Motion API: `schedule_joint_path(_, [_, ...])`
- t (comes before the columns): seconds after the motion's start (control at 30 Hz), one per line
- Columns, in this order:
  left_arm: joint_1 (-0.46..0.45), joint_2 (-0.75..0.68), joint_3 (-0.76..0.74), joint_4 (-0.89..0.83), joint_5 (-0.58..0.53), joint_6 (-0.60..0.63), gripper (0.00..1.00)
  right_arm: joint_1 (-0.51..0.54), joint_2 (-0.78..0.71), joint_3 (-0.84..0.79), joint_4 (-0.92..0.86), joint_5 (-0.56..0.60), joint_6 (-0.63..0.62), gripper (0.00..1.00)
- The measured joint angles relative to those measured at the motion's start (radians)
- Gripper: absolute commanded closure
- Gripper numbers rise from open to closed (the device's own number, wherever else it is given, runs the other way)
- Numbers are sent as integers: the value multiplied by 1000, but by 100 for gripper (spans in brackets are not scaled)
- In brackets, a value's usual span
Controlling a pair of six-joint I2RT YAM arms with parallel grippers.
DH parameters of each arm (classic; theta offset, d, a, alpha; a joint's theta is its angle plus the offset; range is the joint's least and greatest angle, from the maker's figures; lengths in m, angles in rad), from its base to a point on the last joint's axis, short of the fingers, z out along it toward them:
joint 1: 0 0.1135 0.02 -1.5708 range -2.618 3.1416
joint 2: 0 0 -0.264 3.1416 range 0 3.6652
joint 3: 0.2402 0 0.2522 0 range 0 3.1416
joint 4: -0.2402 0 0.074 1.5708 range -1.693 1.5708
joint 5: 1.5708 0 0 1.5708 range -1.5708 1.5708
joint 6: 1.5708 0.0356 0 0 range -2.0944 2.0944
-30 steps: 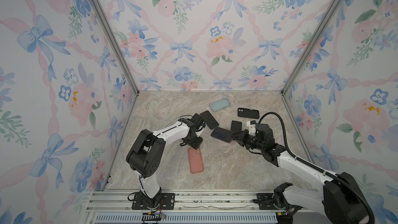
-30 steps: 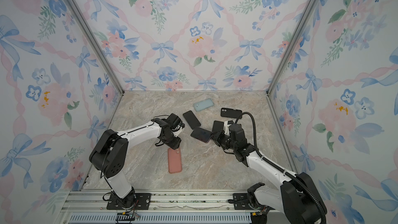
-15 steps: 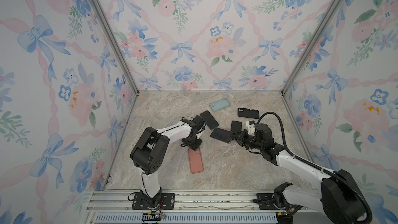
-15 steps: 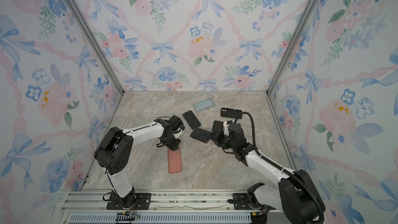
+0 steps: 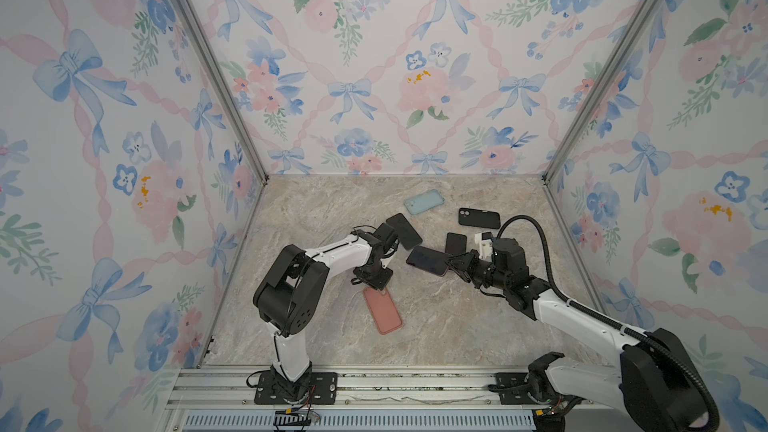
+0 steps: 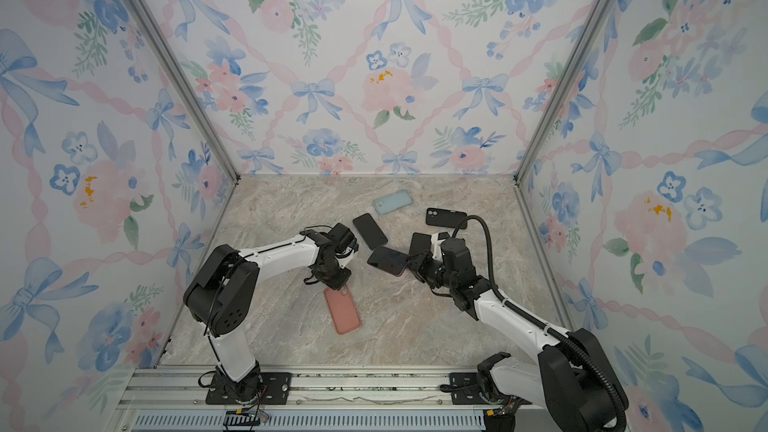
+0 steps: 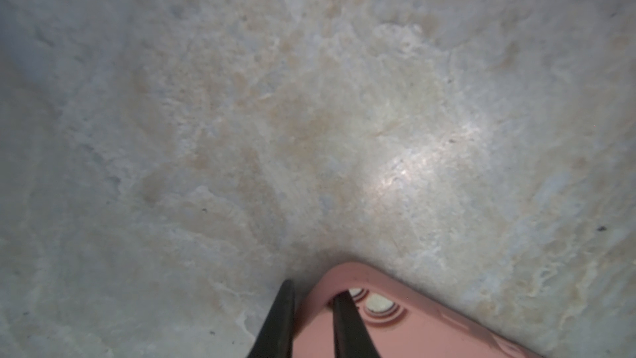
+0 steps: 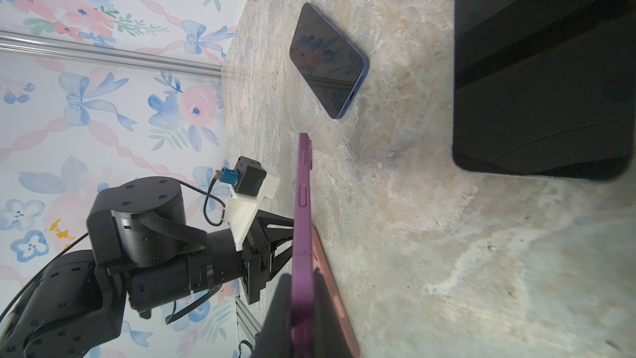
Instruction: Put the phone into the phone case
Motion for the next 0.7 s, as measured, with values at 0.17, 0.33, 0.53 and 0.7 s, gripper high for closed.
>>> schedule_joint_path(0.17, [35, -6, -5, 0, 14, -30, 87, 13, 3, 0, 0, -4, -6, 100])
schedule_joint_path(0.33, [73, -13, -13, 0, 34, -75, 88, 16, 7, 0, -1, -16, -16, 100])
schedule_joint_path(0.53, [97, -21, -18, 1, 60, -183, 88, 16, 7, 1, 2, -39, -19, 100])
schedule_joint_path(0.7, [101, -37, -43, 23, 93, -287, 87, 17, 15, 1, 10, -78, -13, 100])
